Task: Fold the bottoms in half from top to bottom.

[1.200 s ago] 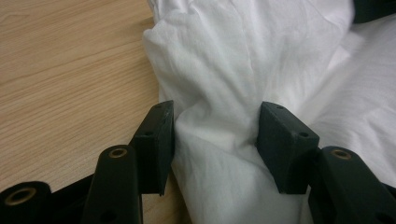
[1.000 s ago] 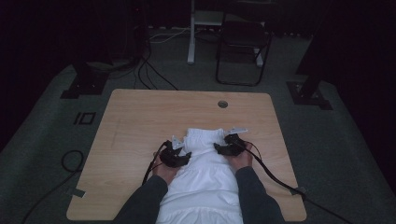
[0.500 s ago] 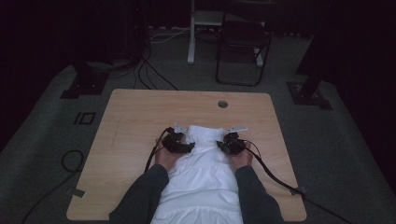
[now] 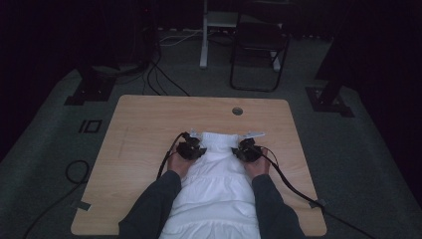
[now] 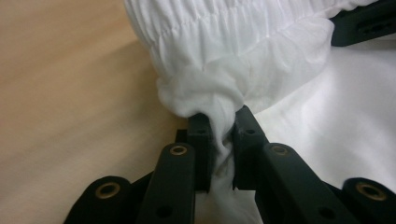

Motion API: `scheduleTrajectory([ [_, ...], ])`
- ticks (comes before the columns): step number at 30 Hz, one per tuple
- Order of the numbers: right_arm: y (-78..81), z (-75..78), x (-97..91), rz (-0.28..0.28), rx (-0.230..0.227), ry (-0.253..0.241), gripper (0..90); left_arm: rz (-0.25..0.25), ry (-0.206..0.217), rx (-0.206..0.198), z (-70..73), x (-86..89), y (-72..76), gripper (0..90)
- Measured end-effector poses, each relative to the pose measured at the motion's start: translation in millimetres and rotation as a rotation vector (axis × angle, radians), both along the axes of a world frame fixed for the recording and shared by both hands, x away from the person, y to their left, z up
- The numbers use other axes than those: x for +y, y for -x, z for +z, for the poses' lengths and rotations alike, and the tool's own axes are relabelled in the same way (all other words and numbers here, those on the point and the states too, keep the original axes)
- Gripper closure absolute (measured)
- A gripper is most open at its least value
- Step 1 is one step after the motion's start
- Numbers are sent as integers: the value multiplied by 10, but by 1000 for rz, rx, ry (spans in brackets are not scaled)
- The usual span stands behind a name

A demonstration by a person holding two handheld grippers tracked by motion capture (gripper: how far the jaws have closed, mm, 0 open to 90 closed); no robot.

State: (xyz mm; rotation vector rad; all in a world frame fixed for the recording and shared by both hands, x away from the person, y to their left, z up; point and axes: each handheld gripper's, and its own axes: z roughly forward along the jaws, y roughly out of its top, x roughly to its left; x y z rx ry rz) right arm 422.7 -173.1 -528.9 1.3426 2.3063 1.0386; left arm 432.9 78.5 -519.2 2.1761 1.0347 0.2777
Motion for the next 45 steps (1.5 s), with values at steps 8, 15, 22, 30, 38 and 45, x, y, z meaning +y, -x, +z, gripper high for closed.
scheduleTrajectory([
  [8, -223, 744, -31, 8, -138, -82, 831, 25, 61, -162, 772, 98, -227, 819],
  [15, -262, 1443, -13, 18, -277, -113, 830, 33, 133, -262, 1357, 180, -289, 816],
  [22, 124, 1487, -58, 99, -279, -105, 828, -70, 142, -253, 1363, 294, 136, 811],
  [30, 980, 1186, -110, 212, -245, -95, 826, -197, 157, -229, 1069, 437, 1034, 804],
  [38, 1585, 544, -140, 267, -112, -59, 821, -256, 98, -80, 349, 422, 1629, 793],
  [45, 1672, 104, -97, 271, -7, -37, 812, -228, -15, -17, -80, 350, 1645, 789],
])
